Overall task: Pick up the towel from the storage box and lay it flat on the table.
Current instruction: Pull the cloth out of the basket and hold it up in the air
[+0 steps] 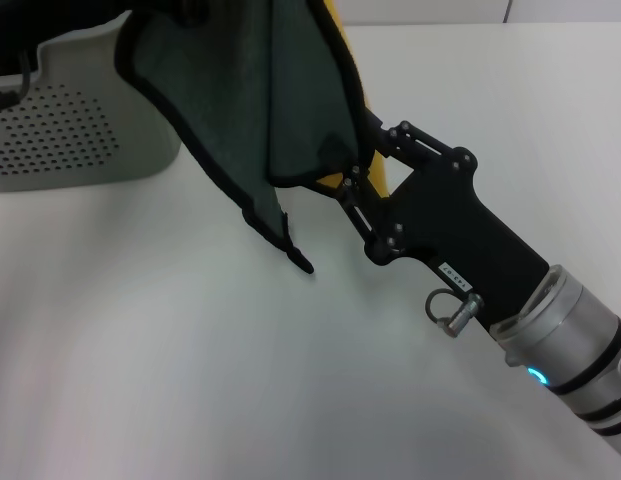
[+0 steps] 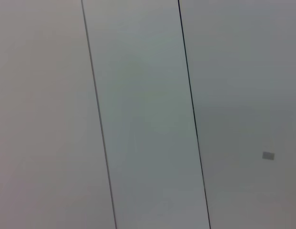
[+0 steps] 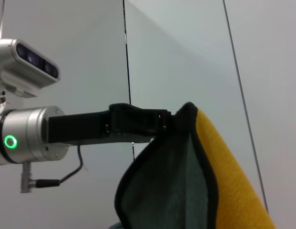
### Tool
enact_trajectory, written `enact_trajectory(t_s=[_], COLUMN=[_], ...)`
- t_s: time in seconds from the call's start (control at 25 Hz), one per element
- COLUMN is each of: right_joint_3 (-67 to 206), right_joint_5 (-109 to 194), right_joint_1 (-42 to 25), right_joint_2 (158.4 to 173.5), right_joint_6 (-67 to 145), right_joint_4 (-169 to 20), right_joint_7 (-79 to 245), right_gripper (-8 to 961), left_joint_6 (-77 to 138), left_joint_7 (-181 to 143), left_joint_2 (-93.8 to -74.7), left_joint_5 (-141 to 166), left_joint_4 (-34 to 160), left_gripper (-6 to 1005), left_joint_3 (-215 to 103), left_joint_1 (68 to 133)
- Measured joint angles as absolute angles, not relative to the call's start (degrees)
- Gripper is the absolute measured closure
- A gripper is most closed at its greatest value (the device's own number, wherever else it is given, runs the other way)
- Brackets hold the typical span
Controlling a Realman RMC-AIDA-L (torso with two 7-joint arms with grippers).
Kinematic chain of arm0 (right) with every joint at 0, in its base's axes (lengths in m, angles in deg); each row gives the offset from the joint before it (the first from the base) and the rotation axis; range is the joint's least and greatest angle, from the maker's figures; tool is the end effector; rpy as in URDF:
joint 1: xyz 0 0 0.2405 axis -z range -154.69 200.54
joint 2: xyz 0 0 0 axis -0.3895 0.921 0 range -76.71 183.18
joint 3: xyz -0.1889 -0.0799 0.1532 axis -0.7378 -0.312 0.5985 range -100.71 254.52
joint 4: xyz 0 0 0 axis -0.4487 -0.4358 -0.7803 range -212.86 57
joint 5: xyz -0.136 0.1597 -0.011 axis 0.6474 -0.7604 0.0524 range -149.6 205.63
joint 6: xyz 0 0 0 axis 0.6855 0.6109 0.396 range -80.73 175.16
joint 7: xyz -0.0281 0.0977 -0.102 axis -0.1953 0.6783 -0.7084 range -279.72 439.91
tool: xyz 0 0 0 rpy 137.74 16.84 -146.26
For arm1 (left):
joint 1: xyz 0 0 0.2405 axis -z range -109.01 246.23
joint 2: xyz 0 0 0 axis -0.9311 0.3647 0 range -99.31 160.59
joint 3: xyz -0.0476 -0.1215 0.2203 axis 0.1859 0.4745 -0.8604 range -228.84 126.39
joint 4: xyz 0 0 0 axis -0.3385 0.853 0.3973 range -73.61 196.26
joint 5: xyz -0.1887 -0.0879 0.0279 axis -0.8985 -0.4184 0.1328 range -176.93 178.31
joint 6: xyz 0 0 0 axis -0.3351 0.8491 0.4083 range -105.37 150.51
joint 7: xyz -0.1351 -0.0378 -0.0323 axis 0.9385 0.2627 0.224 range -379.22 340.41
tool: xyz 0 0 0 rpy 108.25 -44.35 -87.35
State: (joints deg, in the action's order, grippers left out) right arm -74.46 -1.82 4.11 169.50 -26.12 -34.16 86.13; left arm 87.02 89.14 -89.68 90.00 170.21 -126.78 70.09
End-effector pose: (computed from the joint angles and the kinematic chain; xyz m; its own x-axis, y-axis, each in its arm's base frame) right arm 0.1595 0.2498 -0.0918 0.4471 0.1986 -0.8722 -0.4579 -0.7867 -0.4139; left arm -0.1053 0.2841 0.1033 0.7828 -0.0911 0.6156 0.3173 -0.7925 -0.5208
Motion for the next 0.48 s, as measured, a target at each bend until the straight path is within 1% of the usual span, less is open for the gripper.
enact_trajectory(t_s=[0.24, 0.48], right_joint_3=[-74.83, -75.29], right_joint_5=[-0.95, -0.23], right_joint_1=[4.34, 4.89], right_joint_2=[169.5, 169.5], right_joint_6=[-27.45, -28.96], right_joint_4=[-34.33, -34.32], right_joint_7=[85.87, 85.85], right_gripper=[721, 803], left_joint_6=[87.07, 87.08], left_joint_7=[89.13, 89.14], left_joint_2=[-89.67, -89.67], left_joint_5=[90.09, 90.13], left_joint_4=[170.19, 170.15], left_gripper=[973, 973], left_joint_3=[-126.8, -126.53], left_joint_1=[69.77, 69.45])
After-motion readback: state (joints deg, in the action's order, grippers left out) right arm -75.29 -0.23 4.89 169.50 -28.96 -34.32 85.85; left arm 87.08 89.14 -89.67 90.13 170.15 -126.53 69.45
